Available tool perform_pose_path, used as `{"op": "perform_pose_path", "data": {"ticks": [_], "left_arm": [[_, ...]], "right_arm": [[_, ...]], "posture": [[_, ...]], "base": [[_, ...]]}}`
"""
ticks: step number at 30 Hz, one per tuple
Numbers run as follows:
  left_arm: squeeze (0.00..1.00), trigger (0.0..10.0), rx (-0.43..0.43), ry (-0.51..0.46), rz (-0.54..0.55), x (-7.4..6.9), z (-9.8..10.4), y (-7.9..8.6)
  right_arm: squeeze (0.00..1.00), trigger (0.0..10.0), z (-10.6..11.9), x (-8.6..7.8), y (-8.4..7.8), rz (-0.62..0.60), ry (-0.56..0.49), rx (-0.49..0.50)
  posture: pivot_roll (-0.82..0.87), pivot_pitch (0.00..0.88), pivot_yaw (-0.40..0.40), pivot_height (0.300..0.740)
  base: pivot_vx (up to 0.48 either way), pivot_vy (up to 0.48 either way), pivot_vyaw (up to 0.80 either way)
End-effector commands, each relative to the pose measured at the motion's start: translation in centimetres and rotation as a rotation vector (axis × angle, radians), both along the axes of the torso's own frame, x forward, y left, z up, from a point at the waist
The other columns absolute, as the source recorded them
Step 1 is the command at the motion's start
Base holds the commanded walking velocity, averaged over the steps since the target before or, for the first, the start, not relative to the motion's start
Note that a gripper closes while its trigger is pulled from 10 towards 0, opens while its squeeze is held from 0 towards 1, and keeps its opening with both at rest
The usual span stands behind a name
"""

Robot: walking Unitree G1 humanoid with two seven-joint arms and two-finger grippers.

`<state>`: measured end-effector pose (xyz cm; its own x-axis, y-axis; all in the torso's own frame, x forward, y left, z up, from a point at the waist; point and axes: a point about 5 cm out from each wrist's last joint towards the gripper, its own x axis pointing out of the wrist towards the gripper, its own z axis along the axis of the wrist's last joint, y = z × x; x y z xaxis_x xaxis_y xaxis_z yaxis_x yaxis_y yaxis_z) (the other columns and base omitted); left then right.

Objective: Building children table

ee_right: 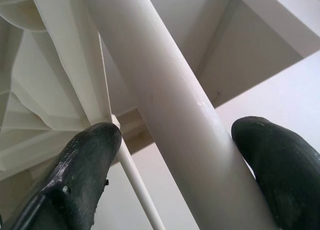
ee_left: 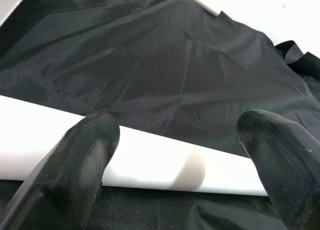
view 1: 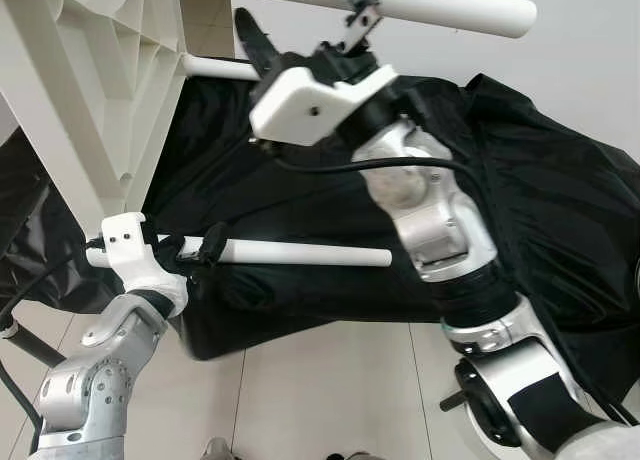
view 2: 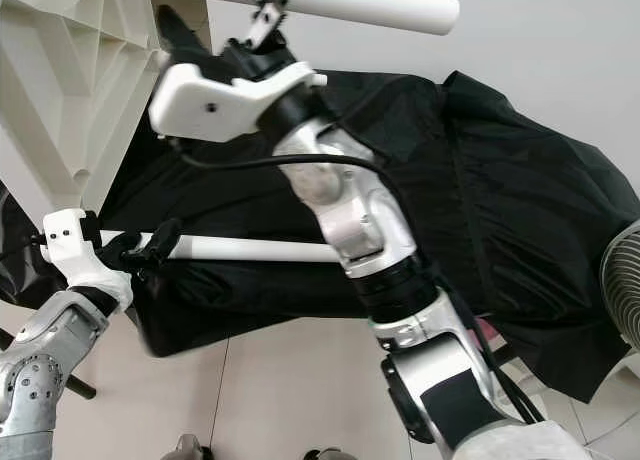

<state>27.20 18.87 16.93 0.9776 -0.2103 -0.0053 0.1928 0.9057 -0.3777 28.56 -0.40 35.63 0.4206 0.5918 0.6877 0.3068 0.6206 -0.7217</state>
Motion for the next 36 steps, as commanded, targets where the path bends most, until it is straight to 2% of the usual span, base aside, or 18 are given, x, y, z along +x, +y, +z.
{"op": "perform_pose_path", "data": {"ticks": [1, 4, 5, 7, 12, 18, 19, 21, 26, 29, 32, 36], "left_arm": [[0.00, 10.0, 0.009, 0.040, 0.024, -0.1, -0.7, 0.3], [0.00, 10.0, 0.010, 0.045, 0.022, -0.3, -0.8, 0.3], [0.00, 10.0, 0.006, 0.058, 0.012, -0.5, -1.0, 0.3], [0.00, 10.0, 0.006, 0.058, 0.012, -0.5, -1.0, 0.3], [0.00, 10.0, 0.024, 0.092, -0.072, -1.4, -1.7, -0.7], [0.00, 10.0, 0.027, 0.120, -0.102, -2.0, -2.3, -1.2], [0.00, 10.0, 0.028, 0.132, -0.105, -2.1, -2.5, -1.3], [0.00, 10.0, 0.031, 0.154, -0.108, -2.3, -2.9, -1.5], [0.00, 10.0, 0.047, 0.183, -0.103, -2.6, -3.5, -1.5], [0.00, 10.0, 0.025, 0.204, -0.083, -2.8, -3.7, -1.3], [0.00, 10.0, -0.005, 0.215, -0.019, -2.5, -3.3, -1.0], [0.00, 10.0, -0.007, 0.183, 0.027, -1.3, -2.1, -0.4]], "right_arm": [[0.00, 10.0, -0.4, 0.4, 0.6, -0.051, 0.022, -0.002], [0.00, 10.0, -0.4, 0.4, 0.7, -0.072, 0.015, 0.013], [0.00, 10.0, -0.2, 0.5, 0.5, -0.134, -0.003, 0.058], [0.00, 10.0, -0.2, 0.5, 0.5, -0.134, -0.003, 0.058], [0.00, 10.0, -0.1, 1.7, -0.8, -0.235, 0.046, 0.129], [0.00, 10.0, 0.3, 2.3, -1.1, -0.300, 0.060, 0.157], [0.00, 8.2, 0.3, 2.5, -1.1, -0.299, 0.078, 0.165], [0.00, 0.0, 0.3, 2.6, -1.0, -0.294, 0.104, 0.173], [0.00, 0.0, 0.3, 2.6, -1.1, -0.288, 0.128, 0.183], [0.00, 0.0, 0.3, 2.6, -1.3, -0.281, 0.160, 0.208], [0.00, 0.0, 0.4, 2.7, -2.1, -0.261, 0.233, 0.286], [0.00, 0.0, 0.6, 2.7, -3.1, -0.223, 0.303, 0.383]], "posture": [[0.13, 0.126, -0.063, 0.740], [0.13, 0.126, -0.062, 0.740], [0.13, 0.125, -0.061, 0.740], [0.13, 0.125, -0.061, 0.740], [0.13, 0.128, -0.063, 0.740], [0.13, 0.129, -0.066, 0.740], [0.13, 0.129, -0.066, 0.740], [0.14, 0.130, -0.071, 0.740], [0.14, 0.133, -0.073, 0.740], [0.14, 0.137, -0.076, 0.740], [0.13, 0.149, -0.074, 0.740], [0.13, 0.155, -0.068, 0.740]], "base": [[0.000, 0.000, 0.00], [0.000, 0.000, 0.00], [0.000, 0.000, 0.00], [0.000, 0.000, 0.00], [0.000, 0.000, 0.00], [0.000, 0.000, 0.00], [0.000, 0.000, 0.00], [0.000, 0.000, 0.00], [0.000, 0.000, 0.00], [0.000, 0.000, 0.00], [0.000, 0.000, 0.00], [0.000, 0.000, 0.00]]}}
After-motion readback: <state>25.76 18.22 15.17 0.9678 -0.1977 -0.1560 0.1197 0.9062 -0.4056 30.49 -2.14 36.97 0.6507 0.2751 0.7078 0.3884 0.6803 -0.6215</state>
